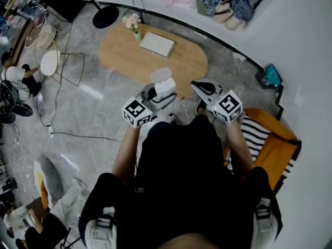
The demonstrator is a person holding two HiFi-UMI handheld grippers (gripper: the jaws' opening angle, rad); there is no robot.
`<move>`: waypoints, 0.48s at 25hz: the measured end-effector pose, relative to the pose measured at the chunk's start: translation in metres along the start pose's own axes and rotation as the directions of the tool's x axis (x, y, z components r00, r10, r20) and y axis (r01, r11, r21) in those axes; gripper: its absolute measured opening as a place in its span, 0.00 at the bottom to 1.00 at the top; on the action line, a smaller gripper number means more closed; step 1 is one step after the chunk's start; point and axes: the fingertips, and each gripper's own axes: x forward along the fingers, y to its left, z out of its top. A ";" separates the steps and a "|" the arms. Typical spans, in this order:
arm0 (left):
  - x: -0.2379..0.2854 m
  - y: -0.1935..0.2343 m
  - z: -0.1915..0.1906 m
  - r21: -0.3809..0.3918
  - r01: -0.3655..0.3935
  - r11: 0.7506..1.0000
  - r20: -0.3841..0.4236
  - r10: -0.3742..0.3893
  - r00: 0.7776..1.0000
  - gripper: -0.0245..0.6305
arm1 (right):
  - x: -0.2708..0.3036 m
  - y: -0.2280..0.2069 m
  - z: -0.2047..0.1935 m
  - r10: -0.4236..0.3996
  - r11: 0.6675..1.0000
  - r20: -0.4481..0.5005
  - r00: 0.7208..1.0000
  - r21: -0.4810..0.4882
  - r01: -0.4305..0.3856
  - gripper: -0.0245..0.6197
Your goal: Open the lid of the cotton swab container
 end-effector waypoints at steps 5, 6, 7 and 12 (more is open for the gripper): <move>0.001 -0.002 0.001 0.007 0.006 1.000 0.000 -0.006 1.000 0.34 | 0.000 -0.002 -0.003 0.002 1.000 -0.012 1.000 -0.018 -0.003 0.03; 0.001 -0.002 0.002 0.009 0.007 1.000 0.000 -0.007 1.000 0.34 | 0.001 -0.003 -0.003 0.003 1.000 -0.012 1.000 -0.023 -0.003 0.03; 0.001 -0.002 0.002 0.010 0.008 1.000 0.000 -0.008 1.000 0.34 | 0.002 -0.004 -0.004 0.005 1.000 -0.011 1.000 -0.029 -0.006 0.03; 0.000 -0.003 0.002 0.009 0.008 1.000 0.002 -0.008 1.000 0.34 | 0.003 0.000 0.000 0.003 1.000 -0.024 1.000 -0.004 -0.004 0.03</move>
